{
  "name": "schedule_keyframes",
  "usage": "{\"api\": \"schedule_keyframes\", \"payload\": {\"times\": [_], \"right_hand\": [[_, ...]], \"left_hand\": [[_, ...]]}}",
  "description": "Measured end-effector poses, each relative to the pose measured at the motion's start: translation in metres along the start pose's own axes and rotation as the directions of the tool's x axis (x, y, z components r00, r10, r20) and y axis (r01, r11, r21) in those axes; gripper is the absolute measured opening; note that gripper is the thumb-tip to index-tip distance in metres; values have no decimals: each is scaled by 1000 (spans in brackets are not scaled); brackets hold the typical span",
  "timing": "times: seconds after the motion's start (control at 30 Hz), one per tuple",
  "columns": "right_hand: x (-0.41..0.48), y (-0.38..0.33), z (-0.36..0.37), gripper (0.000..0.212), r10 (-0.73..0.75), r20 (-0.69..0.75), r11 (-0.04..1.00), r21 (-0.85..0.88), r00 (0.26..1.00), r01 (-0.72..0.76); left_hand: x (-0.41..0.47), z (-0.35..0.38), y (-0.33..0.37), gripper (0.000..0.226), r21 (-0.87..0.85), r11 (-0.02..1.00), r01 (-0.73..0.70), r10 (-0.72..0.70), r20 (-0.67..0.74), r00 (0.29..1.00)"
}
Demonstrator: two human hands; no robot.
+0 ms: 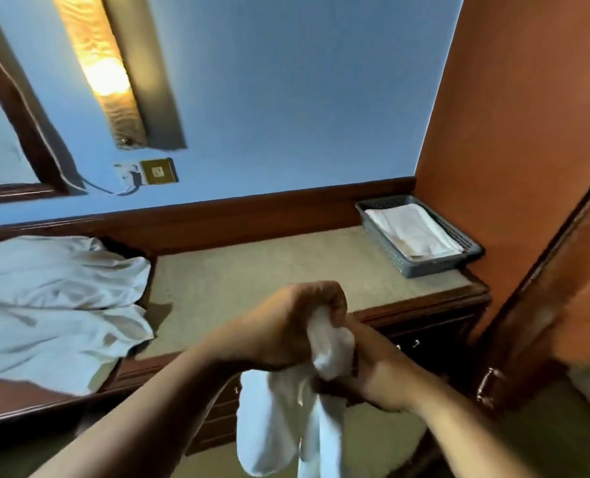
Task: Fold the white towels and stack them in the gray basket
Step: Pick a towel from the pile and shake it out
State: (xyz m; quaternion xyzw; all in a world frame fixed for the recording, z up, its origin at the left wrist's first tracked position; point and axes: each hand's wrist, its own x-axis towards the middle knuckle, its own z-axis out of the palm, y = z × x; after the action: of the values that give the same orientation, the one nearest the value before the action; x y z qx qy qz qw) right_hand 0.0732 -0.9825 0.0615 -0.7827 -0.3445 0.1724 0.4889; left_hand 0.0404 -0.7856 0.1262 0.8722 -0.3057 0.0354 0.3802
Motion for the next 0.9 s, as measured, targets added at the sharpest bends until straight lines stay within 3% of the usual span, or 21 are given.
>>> {"api": "schedule_keyframes", "payload": {"times": [0.07, 0.17, 0.23, 0.3, 0.33, 0.37, 0.43, 0.47, 0.5, 0.53, 0.6, 0.67, 0.7, 0.77, 0.83, 0.9], "right_hand": [[4, -11, 6, 38, -76, -28, 997, -19, 997, 75], [7, -16, 17, 33, -172, -101, 980, 83, 980, 181], [9, -18, 21, 28, -223, -101, 963, 129, 970, 235], [10, -22, 24, 23, -290, -34, 938, 187, 956, 291], [11, -23, 24, 21, -315, -17, 925, 217, 949, 311], [15, -23, 23, 20, -329, -36, 913, 243, 944, 327], [25, -22, 17, 17, -325, -146, 894, 275, 934, 354], [29, -20, 11, 17, -314, -190, 894, 271, 930, 358], [33, -18, 5, 20, -302, -203, 905, 246, 931, 347], [37, -17, 1, 23, -281, -181, 927, 204, 943, 316], [42, -14, -1, 31, -225, -92, 971, 61, 970, 232], [44, -11, 9, 43, -174, 12, 982, -78, 985, 174], [43, -10, 18, 49, -136, 101, 982, -114, 986, 147], [37, -6, 38, 54, -24, 253, 997, -60, 967, 41], [31, 0, 52, 36, 29, 213, 994, 96, 977, -50], [31, 5, 54, 16, 80, 119, 945, 306, 990, -113]], "left_hand": [[-14, -3, 4, 40, 96, 995, 36, -29, -77, 997], [-41, -25, 12, 60, 227, 958, 175, -174, -25, 985], [-59, -39, 16, 70, 28, 922, 385, -386, 114, 916], [-78, -42, 15, 65, -349, 793, 499, -470, 172, 866], [-87, -41, 12, 56, -413, 749, 518, -492, 179, 852], [-96, -39, 6, 44, -344, 759, 554, -528, 173, 831], [-114, -29, -8, 10, -12, 783, 621, -613, 153, 775], [-121, -24, -16, 10, 81, 752, 655, -659, 70, 749], [-125, -20, -22, 19, 66, 720, 691, -685, -91, 723], [-127, -20, -26, 25, -30, 711, 703, -678, -295, 673], [-122, -28, -28, 35, -140, 761, 634, -541, -677, 500], [-109, -43, -21, 34, -103, 796, 597, -396, -834, 384], [-99, -49, -15, 30, -70, 817, 573, -349, -850, 394], [-80, -56, 0, 22, 52, 856, 515, -247, -833, 495], [-66, -58, 11, 16, 188, 852, 489, -158, -798, 582], [-61, -65, 13, 13, 276, 803, 528, -101, -810, 578]]}}
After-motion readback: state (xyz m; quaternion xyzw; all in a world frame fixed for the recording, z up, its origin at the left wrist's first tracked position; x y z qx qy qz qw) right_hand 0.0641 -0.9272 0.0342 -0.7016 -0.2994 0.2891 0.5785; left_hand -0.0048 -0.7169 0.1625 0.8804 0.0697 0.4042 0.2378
